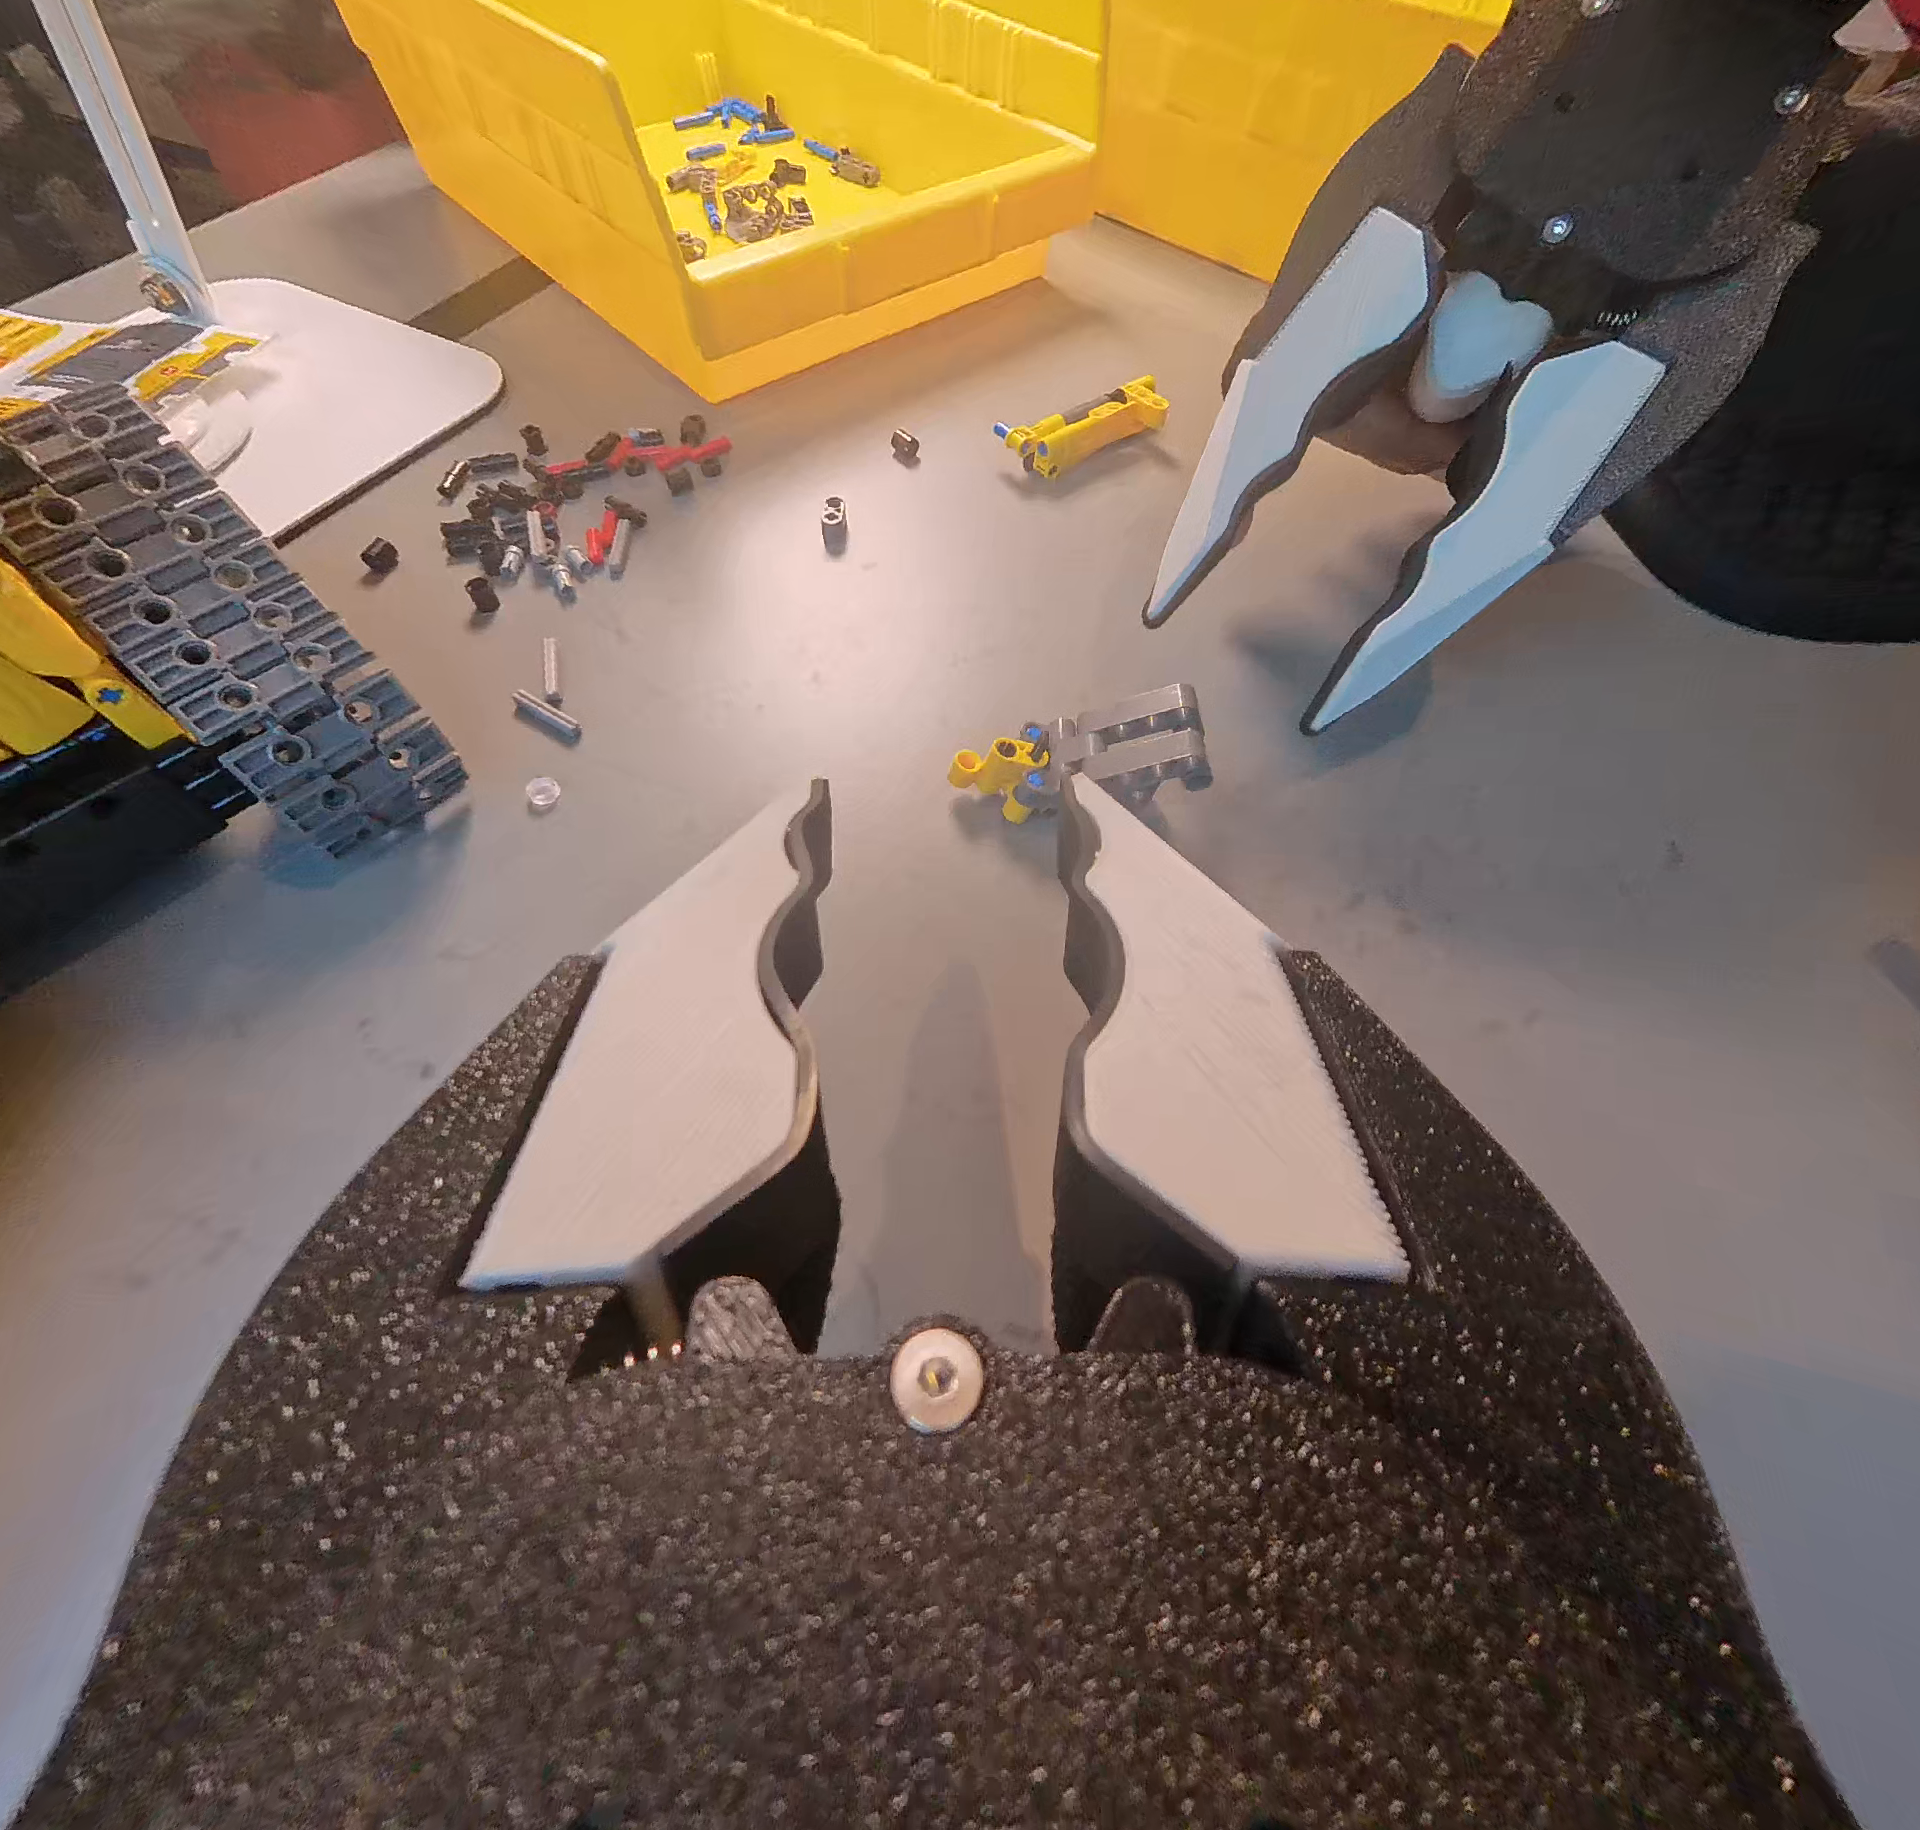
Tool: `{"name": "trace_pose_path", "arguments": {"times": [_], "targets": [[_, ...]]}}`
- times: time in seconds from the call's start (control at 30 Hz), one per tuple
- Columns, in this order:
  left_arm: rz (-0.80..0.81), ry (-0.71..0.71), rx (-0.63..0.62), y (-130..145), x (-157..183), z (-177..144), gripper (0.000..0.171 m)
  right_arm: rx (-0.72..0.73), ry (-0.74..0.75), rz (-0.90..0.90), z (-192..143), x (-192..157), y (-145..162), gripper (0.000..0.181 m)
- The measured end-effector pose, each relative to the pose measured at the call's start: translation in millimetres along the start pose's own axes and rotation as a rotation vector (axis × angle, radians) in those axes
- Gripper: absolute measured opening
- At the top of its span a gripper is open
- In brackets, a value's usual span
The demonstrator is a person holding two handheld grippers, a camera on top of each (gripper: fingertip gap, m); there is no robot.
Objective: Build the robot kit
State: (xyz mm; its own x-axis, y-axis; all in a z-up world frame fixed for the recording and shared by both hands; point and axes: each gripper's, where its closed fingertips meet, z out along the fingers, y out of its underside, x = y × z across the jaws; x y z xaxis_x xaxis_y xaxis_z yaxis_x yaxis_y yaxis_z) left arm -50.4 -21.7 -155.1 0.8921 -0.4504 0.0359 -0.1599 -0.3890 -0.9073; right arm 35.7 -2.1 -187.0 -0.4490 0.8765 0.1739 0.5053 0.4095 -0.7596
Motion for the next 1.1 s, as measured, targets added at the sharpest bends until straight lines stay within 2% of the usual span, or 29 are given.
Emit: {"name": "trace_pose_path", "arguments": {"times": [0.17, 0.4, 0.5, 0.57, 0.67, 0.8, 0.97, 1.1], "targets": [[0.020, -0.007, -0.009, 1, 1, 0, 0.043, 0.006, 0.039, -0.076, 25, 6, -16, 0.024], [0.017, -0.022, 0.005, -2, -2, -2, 0.043, 0.010, 0.083, -0.080, 45, 29, -33, 0.024], [0.015, -0.034, 0.018, -5, -3, -4, 0.042, 0.120, 0.083, -0.022, 24, 35, -49, 0.036], [0.016, -0.049, 0.036, -9, -4, -6, 0.041, 0.228, 0.138, 0.027, 0, 51, -63, 0.044], [0.007, -0.085, 0.091, -16, -10, -9, 0.041, 0.406, 0.292, 0.088, -42, 92, -83, 0.053], [0.001, -0.131, 0.202, -28, -18, -14, 0.041, 0.582, 0.501, 0.164, -87, 155, -99, 0.051], [0.056, -0.250, 0.287, -36, -37, -25, 0.044, 0.647, 0.648, 0.248, -107, 227, -99, 0.051], [0.066, -0.316, 0.318, -38, -50, -35, 0.044, 0.676, 0.709, 0.305, -116, 265, -95, 0.050]]}}
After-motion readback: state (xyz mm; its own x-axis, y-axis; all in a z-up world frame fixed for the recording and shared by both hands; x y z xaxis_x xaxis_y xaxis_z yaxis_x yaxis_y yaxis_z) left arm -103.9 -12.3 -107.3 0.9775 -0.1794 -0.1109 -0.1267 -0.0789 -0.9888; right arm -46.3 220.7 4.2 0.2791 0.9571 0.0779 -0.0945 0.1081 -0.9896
